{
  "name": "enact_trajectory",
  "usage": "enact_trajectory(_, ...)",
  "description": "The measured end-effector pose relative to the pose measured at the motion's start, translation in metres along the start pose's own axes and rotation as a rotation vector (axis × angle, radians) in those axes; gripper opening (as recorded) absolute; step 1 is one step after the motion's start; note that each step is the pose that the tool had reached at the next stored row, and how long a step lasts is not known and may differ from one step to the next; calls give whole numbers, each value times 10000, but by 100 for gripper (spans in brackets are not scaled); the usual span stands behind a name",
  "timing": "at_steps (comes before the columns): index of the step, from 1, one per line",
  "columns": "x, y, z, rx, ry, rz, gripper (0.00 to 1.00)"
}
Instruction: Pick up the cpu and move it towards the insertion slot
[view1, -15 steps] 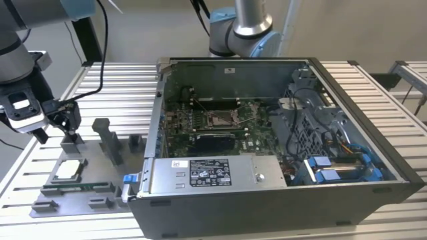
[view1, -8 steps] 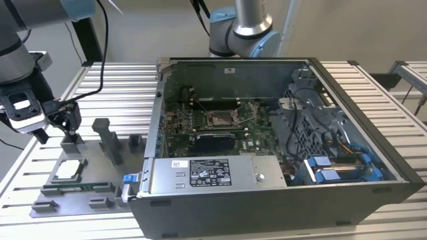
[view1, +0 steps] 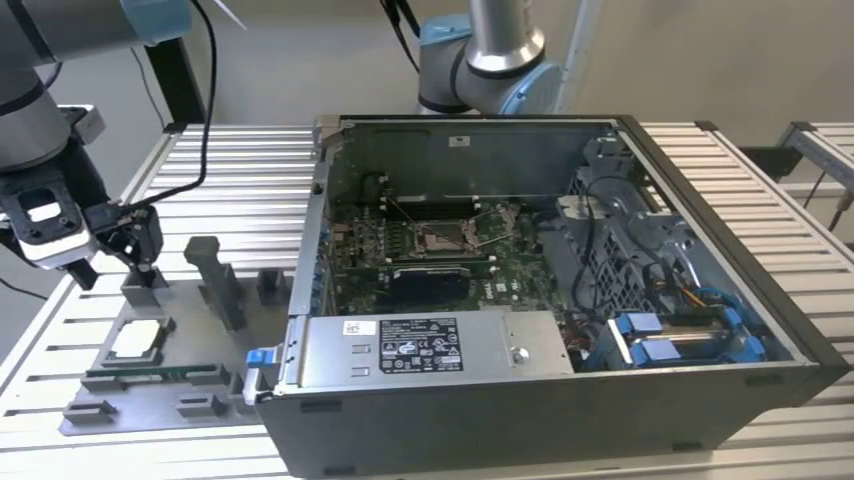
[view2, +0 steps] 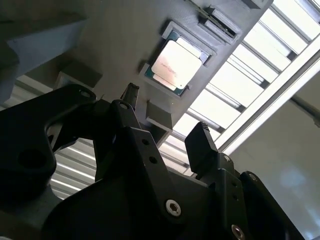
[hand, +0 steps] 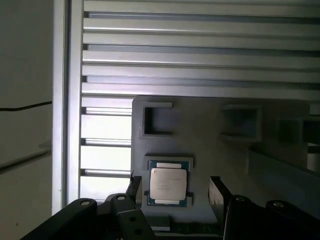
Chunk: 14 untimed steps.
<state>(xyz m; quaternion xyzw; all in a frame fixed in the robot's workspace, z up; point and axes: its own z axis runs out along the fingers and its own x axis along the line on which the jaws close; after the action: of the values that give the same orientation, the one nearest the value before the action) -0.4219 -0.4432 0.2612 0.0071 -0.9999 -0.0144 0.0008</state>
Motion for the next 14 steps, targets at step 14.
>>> enact_trajectory(14,0,-18,14,1,2,0,100)
